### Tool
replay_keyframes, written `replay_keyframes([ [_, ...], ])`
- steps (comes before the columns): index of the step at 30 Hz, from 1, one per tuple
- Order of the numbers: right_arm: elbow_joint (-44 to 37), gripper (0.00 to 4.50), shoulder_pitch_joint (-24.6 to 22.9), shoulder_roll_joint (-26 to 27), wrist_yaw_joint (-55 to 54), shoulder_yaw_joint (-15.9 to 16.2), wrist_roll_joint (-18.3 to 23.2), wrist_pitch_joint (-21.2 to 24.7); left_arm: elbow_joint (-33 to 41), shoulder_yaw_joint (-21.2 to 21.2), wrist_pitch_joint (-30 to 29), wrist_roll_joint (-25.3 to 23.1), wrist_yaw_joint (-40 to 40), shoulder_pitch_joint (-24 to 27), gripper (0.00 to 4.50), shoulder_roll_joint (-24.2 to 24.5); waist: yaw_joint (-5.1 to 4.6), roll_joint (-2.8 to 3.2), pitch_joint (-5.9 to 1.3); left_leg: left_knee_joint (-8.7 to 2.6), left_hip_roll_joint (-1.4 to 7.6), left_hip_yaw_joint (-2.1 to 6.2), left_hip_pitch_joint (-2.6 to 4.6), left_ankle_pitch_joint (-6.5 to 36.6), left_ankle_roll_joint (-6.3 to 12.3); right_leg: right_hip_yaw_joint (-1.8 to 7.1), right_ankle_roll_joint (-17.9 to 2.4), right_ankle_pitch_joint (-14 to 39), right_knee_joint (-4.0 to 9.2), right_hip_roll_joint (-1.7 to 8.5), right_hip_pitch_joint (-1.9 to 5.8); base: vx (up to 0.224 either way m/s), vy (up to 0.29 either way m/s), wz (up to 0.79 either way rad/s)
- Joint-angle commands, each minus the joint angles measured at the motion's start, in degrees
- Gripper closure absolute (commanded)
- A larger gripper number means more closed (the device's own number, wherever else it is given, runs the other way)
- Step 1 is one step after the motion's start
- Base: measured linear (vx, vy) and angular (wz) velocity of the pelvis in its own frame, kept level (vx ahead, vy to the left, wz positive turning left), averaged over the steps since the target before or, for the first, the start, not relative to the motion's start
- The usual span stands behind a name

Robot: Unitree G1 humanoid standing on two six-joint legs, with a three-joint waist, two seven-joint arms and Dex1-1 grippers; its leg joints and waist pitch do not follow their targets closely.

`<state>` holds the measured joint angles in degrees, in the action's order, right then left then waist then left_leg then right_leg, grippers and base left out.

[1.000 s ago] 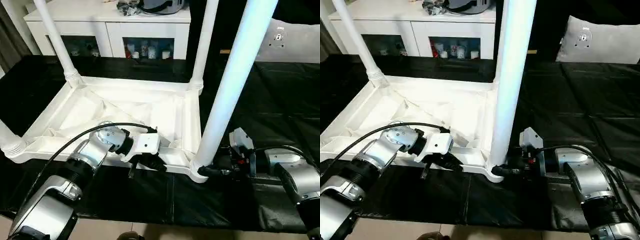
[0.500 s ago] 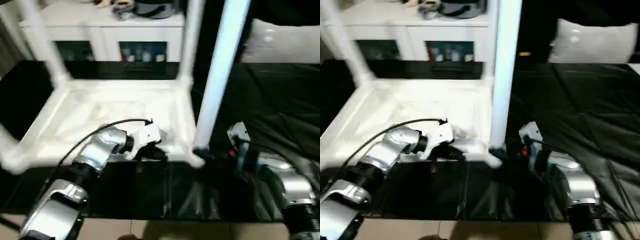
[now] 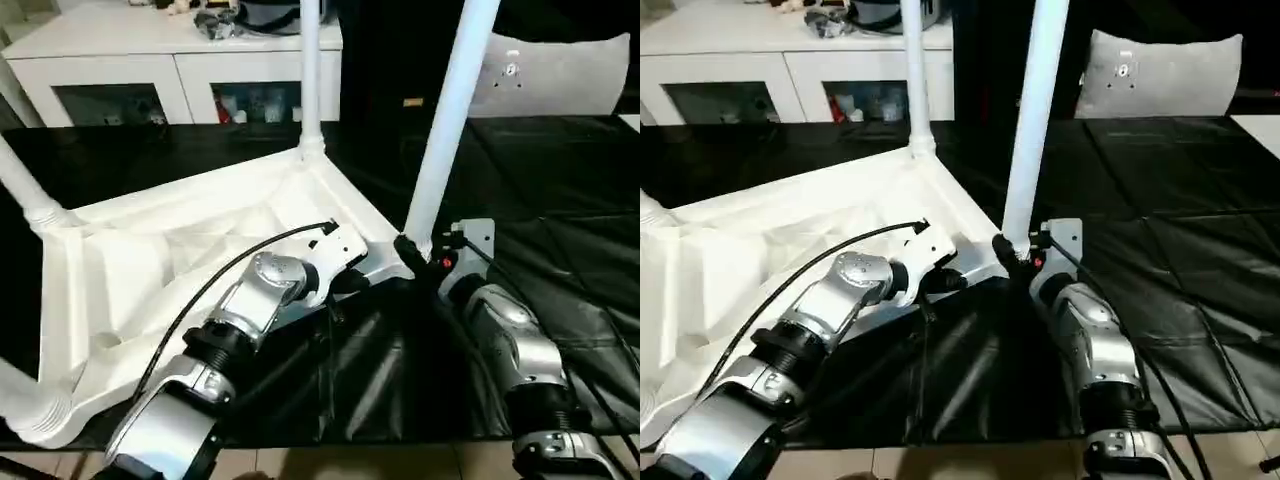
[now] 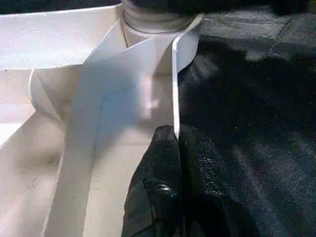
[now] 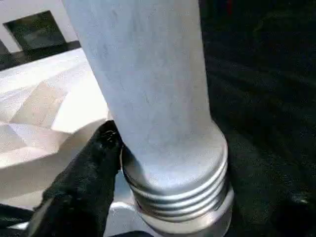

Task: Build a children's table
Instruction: Rotate leg to tighten

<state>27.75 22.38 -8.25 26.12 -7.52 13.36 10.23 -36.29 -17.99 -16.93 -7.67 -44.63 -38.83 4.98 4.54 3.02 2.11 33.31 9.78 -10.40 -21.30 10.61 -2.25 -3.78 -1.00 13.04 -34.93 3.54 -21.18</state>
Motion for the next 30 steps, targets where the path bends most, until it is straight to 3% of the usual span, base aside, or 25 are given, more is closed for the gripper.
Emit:
replay_keyframes([
  [1,0.8,0.86,-0.8,0.3,2.2,0.9,0.5,0.1,-1.0,-1.6,-0.4,-1.5,-0.2,1.1,4.50,0.8,0.24,-0.80,-3.10,-3.44,3.69,1.70,0.12,5.8,5.39,3.06,-12.4,1.3,4.29,5.85,2.26,0.000,0.000,0.00],
  [5,-3.0,0.53,-3.7,-5.5,12.5,2.4,1.4,-3.8,-1.3,-2.6,3.1,-2.0,-3.2,2.0,4.50,4.0,0.71,-0.83,-2.91,-3.27,3.68,1.61,0.10,6.9,6.39,2.93,-12.2,1.7,4.58,5.80,2.36,0.000,0.000,0.00],
  [8,-5.9,0.28,-4.9,-8.6,17.9,2.7,3.1,-2.4,-1.4,-3.1,3.9,-2.0,-5.3,2.3,4.50,5.4,0.70,-0.89,-2.86,-3.41,3.81,1.68,0.03,7.8,6.66,2.92,-11.6,3.1,4.57,5.71,2.42,0.000,0.000,0.00],
  [10,-7.4,0.22,-5.3,-11.7,22.7,3.0,3.7,-2.1,-1.0,-4.1,5.9,-1.9,-8.4,2.5,4.50,7.0,0.43,-1.00,-2.61,-3.54,3.77,1.68,0.14,9.4,6.08,2.84,-11.3,7.9,5.06,5.73,2.22,0.000,0.000,0.00],
  [12,-7.9,0.08,-5.3,-15.2,27.6,4.1,3.5,-1.8,-0.4,-5.1,8.5,-1.7,-12.1,2.7,4.50,8.7,0.70,-0.80,-2.64,-3.54,3.95,1.66,0.34,9.4,5.86,2.95,-11.2,9.1,5.13,5.66,2.09,0.000,0.000,0.00],
  [14,-7.8,0.08,-5.2,-15.9,28.6,4.4,3.3,-1.7,-0.3,-5.3,8.9,-1.5,-13.1,2.7,4.50,9.1,0.74,-0.75,-2.66,-3.53,3.95,1.68,0.32,9.2,5.80,2.92,-11.3,8.7,5.03,5.59,2.08,0.000,0.000,0.00],
  [18,-8.2,0.08,-4.1,-20.7,37.7,7.7,3.6,-0.5,1.1,-8.3,15.9,-0.2,-23.2,3.3,4.50,12.6,1.24,-0.86,-3.08,-3.11,4.11,1.56,0.15,6.4,7.10,2.74,-13.2,1.1,4.04,5.53,2.17,0.000,0.000,0.00],
  [22,-8.2,0.08,-3.3,-22.4,42.1,9.9,2.7,-1.1,1.4,-9.8,18.6,0.0,-28.2,3.0,4.50,14.1,1.80,-0.64,-3.09,-2.99,4.23,1.47,0.29,6.9,7.35,2.67,-13.7,1.5,3.96,5.58,1.86,0.000,0.000,0.00],
  [30,-8.2,0.08,-1.9,-23.9,50.1,15.0,1.3,-2.8,0.8,-11.7,22.9,0.0,-35.8,1.1,4.50,16.0,3.48,-0.55,-3.23,-3.00,4.51,1.52,0.54,7.6,5.88,2.81,-13.5,2.3,3.68,5.85,1.73,0.000,0.000,0.00],
])
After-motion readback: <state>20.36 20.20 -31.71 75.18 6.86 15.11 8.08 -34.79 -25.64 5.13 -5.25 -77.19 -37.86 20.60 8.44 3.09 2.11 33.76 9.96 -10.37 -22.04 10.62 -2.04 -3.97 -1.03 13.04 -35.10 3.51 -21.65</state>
